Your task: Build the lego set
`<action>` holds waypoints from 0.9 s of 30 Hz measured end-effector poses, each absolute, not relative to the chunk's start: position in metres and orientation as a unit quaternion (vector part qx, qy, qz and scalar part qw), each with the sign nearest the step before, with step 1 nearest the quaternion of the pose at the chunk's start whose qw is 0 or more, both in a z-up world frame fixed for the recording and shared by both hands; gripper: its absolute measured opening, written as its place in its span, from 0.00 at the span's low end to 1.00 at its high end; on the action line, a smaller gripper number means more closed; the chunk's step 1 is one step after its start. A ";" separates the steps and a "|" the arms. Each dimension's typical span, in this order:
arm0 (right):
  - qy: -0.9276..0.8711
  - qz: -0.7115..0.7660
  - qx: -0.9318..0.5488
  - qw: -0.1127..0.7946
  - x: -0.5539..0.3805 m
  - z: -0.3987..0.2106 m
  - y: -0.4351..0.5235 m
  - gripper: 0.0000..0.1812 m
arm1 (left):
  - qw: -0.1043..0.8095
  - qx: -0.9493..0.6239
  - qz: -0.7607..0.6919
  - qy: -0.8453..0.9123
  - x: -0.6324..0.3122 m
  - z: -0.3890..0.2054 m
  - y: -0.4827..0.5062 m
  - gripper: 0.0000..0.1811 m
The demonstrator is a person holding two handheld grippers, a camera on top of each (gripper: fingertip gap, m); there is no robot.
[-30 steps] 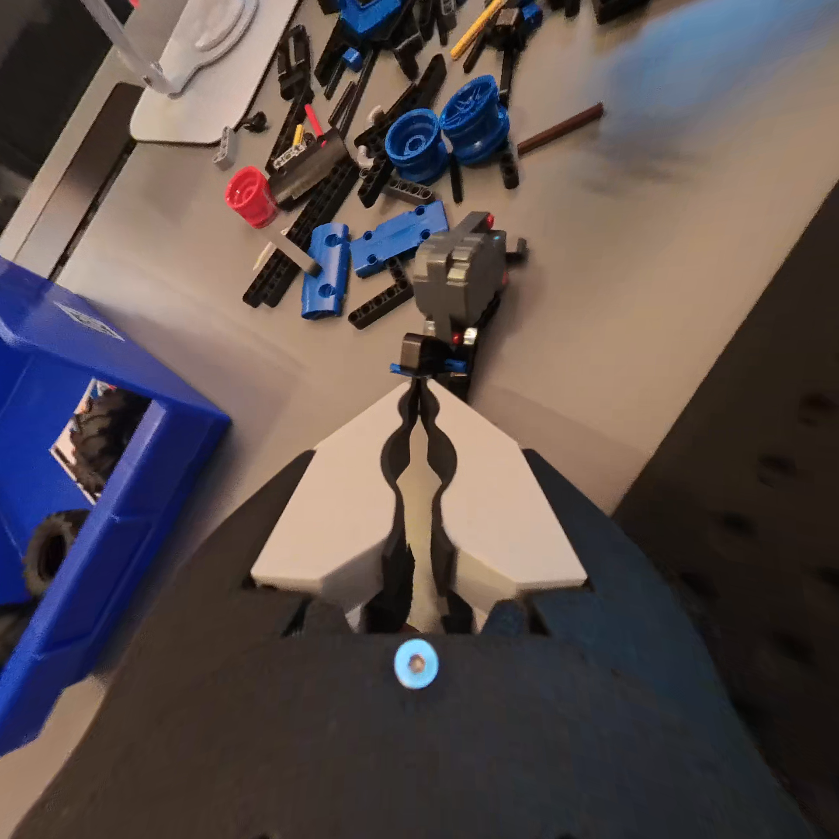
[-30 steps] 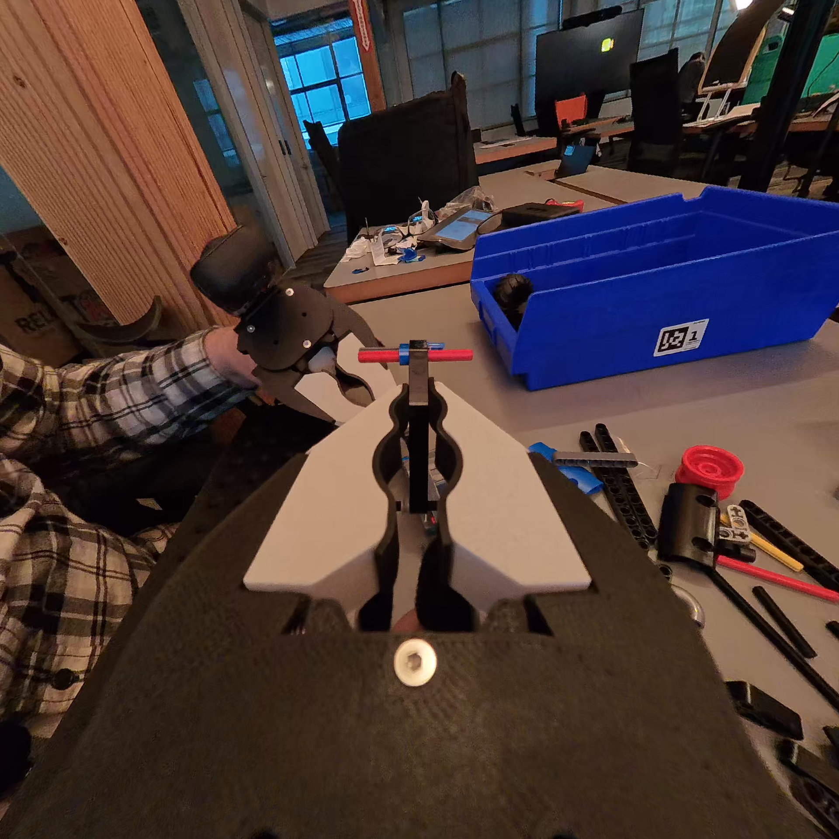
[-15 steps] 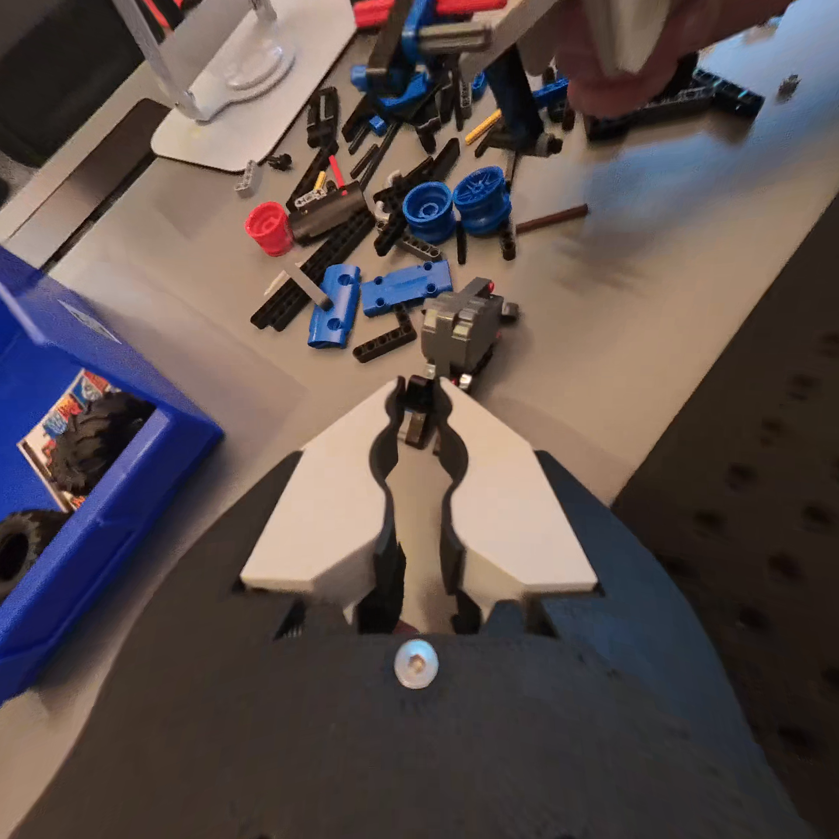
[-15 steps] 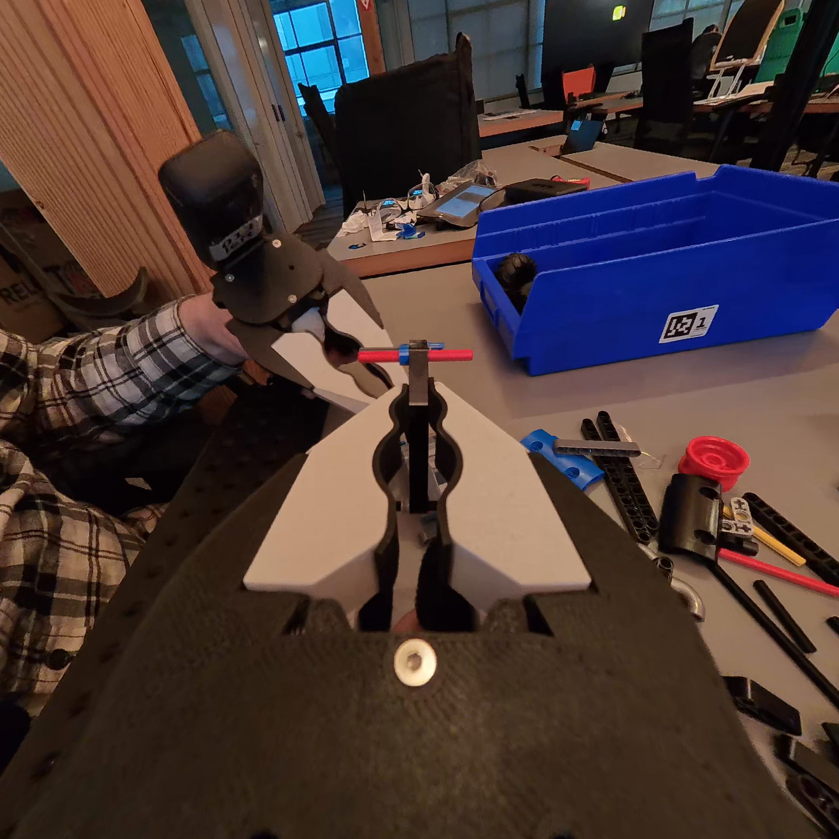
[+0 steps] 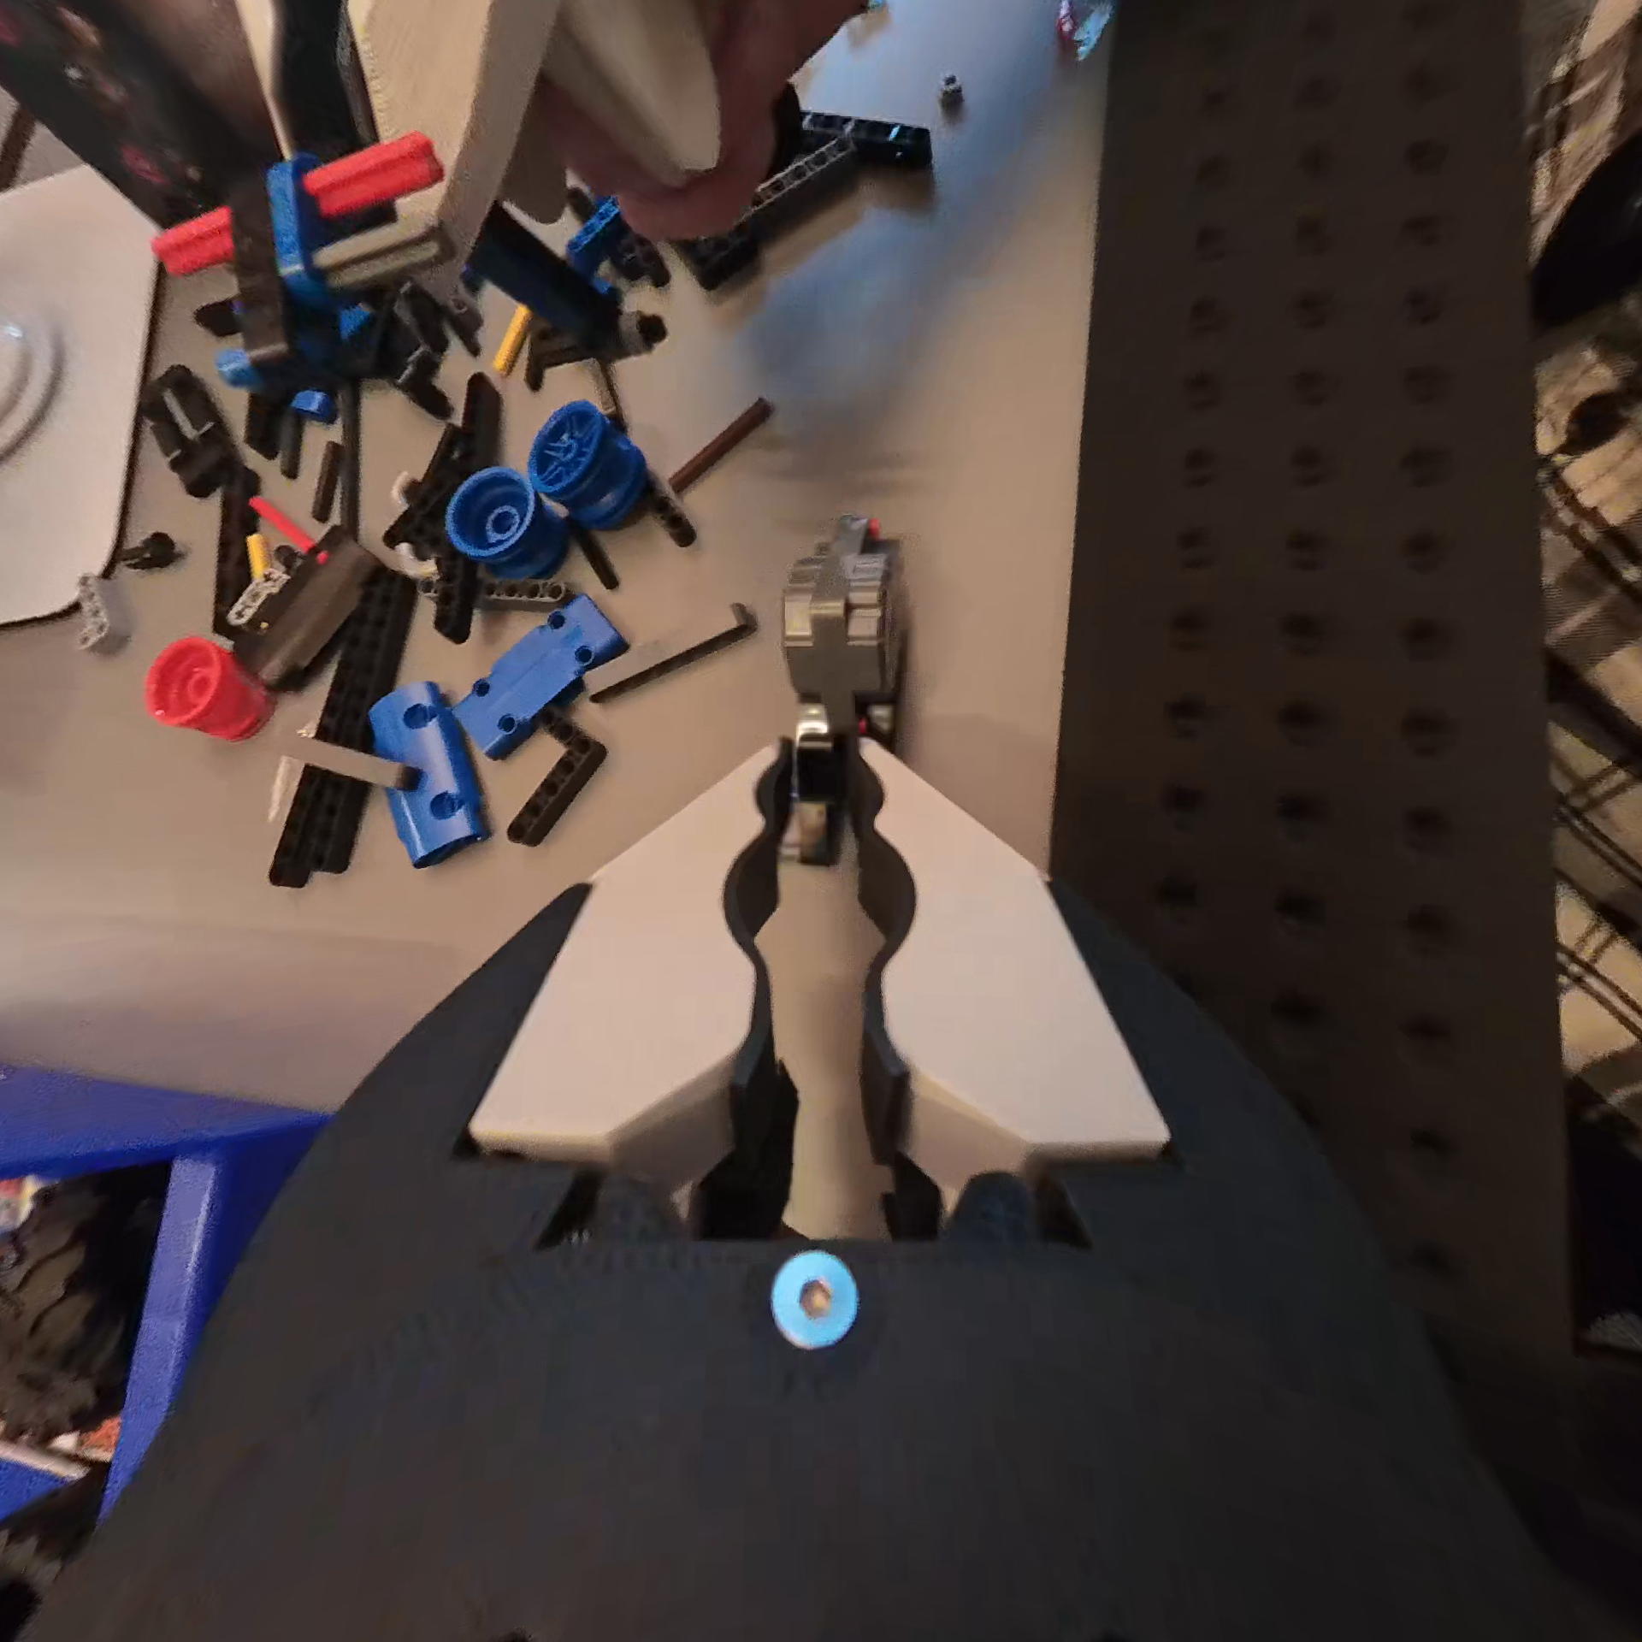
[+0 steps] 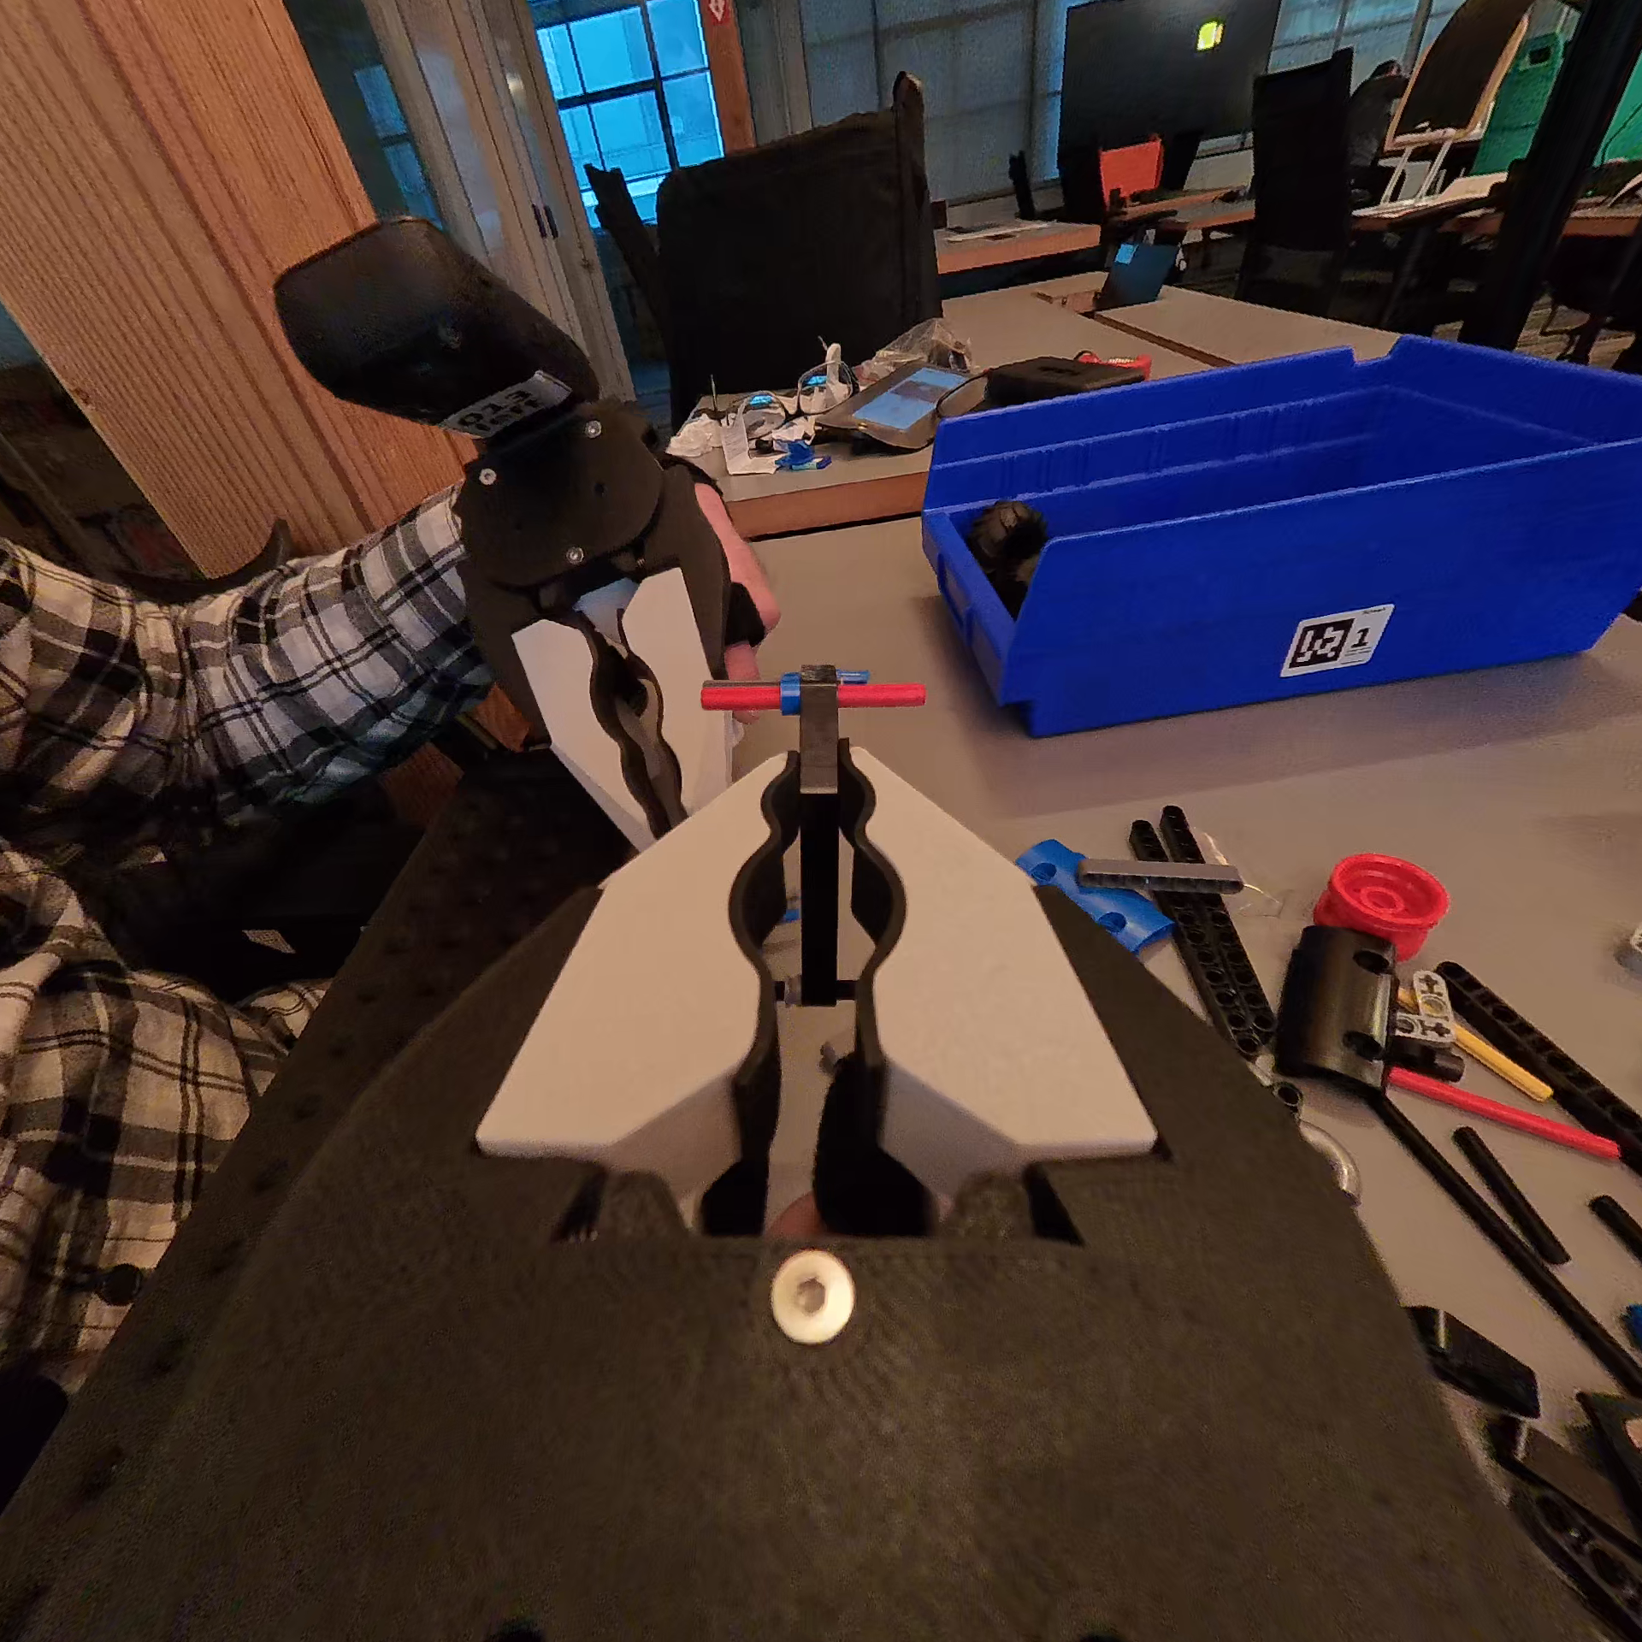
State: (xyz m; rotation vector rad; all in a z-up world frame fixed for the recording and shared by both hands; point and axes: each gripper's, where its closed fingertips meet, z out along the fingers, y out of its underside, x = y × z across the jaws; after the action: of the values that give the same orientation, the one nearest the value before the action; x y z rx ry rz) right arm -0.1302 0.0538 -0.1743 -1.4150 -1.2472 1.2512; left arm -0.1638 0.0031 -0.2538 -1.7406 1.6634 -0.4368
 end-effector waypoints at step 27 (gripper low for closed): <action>-0.562 0.453 -0.598 0.349 -0.144 -0.219 0.031 0.03 | 0.437 -0.790 -0.090 0.421 -0.196 -0.238 0.027 0.17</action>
State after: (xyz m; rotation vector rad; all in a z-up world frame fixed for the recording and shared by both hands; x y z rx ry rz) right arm -0.1443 0.0307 -0.2194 -1.5498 -1.4554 1.1741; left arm -0.1962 0.0275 -0.2377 -1.9643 1.0471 -0.2244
